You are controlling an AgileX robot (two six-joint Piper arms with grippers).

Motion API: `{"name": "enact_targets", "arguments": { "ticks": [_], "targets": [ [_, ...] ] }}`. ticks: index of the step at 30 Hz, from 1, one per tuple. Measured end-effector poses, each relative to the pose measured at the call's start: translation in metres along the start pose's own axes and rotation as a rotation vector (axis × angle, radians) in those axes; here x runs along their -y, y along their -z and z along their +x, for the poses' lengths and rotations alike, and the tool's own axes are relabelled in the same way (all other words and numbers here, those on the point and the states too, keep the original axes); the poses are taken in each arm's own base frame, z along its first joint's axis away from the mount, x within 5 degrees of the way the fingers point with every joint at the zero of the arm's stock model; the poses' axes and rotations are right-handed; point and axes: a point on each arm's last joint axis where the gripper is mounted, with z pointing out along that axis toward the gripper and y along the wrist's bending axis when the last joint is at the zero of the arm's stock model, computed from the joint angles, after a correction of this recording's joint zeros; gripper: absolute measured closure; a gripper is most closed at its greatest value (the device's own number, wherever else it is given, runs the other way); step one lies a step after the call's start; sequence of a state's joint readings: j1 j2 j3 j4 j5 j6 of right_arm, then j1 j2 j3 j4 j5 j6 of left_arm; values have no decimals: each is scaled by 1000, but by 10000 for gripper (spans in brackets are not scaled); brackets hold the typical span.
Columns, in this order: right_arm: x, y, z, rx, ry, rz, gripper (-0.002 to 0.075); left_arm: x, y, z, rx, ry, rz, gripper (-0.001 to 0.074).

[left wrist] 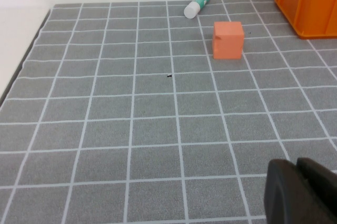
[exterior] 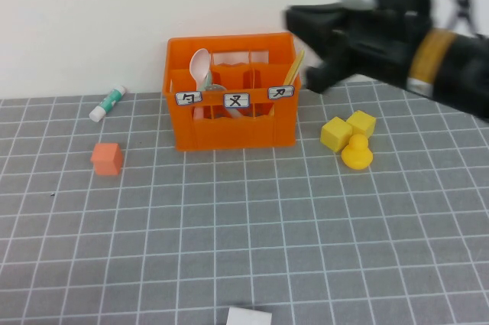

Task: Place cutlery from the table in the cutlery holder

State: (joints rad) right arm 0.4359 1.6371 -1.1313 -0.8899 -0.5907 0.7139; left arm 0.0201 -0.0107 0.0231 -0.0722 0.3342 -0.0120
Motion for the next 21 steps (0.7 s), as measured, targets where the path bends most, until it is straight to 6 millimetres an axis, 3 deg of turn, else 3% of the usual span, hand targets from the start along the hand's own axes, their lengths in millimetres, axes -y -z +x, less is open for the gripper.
{"name": "enact_targets", "arguments": {
  "ticks": [8, 13, 21],
  "targets": [
    [-22, 89, -11, -95, 146, 132, 727, 0, 0, 0, 0, 2, 0, 736],
    [-24, 135, -18, -170, 166, 296, 727, 0, 0, 0, 0, 2, 0, 736],
    [-46, 213, 0, -175, 162, 422, 727, 0, 0, 0, 0, 2, 0, 736]
  ]
}}
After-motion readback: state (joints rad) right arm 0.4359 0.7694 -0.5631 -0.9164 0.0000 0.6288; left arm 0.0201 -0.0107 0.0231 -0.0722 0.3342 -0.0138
